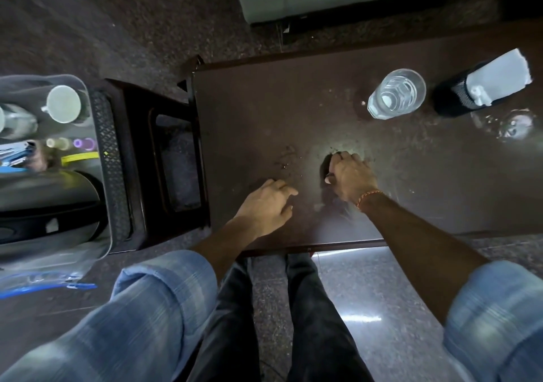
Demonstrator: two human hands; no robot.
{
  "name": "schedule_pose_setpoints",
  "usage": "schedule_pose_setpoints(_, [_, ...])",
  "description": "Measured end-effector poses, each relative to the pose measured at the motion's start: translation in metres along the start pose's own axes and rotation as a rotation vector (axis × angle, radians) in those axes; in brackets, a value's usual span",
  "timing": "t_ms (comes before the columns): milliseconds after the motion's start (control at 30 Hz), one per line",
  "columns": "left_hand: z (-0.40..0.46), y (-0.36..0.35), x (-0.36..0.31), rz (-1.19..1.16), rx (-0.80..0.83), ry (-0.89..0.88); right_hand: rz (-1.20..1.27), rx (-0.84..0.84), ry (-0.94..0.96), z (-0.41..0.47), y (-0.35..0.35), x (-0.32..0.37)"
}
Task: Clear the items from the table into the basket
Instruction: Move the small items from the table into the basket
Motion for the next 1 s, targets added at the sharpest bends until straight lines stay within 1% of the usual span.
schedule_pose_setpoints(67, [-0.005,0.008,0.002,-0.006,-0.008,0.000,0.046,0.005,-0.005,-0.004,0.001,0.002])
schedule_pose_setpoints(100, [-0.009,0.014,0.004,-0.006,-0.017,0.001,0.122,0.002,-0.028,-0.008,0.002,0.002])
schedule_pose_setpoints(200, [-0.021,0.041,0.011,-0.008,-0.052,0.006,0.484,-0.029,-0.106,-0.026,0.007,0.003])
schedule_pose_setpoints(300, [-0.042,0.084,0.024,0.017,-0.105,0.005,0.844,-0.139,-0.130,-0.051,0.031,0.020])
schedule_pose_setpoints(333, [-0.048,0.098,0.028,0.021,-0.121,0.003,0.906,-0.171,-0.132,-0.058,0.042,0.026])
schedule_pose_setpoints(400, [-0.070,0.134,0.041,0.022,-0.185,0.017,0.939,-0.188,-0.100,-0.068,0.069,0.053])
schedule_pose_setpoints(500, [-0.110,0.185,0.067,0.021,-0.297,0.056,0.962,-0.130,-0.018,-0.071,0.111,0.112])
schedule_pose_setpoints(567, [-0.145,0.219,0.091,0.009,-0.352,0.099,0.974,-0.108,0.087,-0.072,0.143,0.168])
schedule_pose_setpoints(700, [-0.215,0.276,0.149,-0.032,-0.489,0.189,0.909,-0.110,0.281,-0.071,0.191,0.286])
schedule_pose_setpoints(833, [-0.283,0.322,0.210,-0.051,-0.584,0.287,0.856,-0.049,0.386,-0.068,0.202,0.394])
schedule_pose_setpoints(900, [-0.319,0.343,0.241,-0.049,-0.677,0.327,0.808,-0.034,0.448,-0.064,0.199,0.446])
schedule_pose_setpoints(967, [-0.350,0.352,0.270,-0.048,-0.743,0.372,0.763,-0.021,0.487,-0.059,0.191,0.491])
schedule_pose_setpoints(1000, [-0.360,0.352,0.281,-0.050,-0.742,0.398,0.742,-0.026,0.491,-0.056,0.186,0.508])
Point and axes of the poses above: each hand's wrist, its own z-axis towards the middle knuckle, its own y-axis out of the back of the hand, x = y × z, the point moved 8 cm from there along z, towards the middle knuckle, and after that the axes turned 2 degrees about z, right-handed, at the moved point
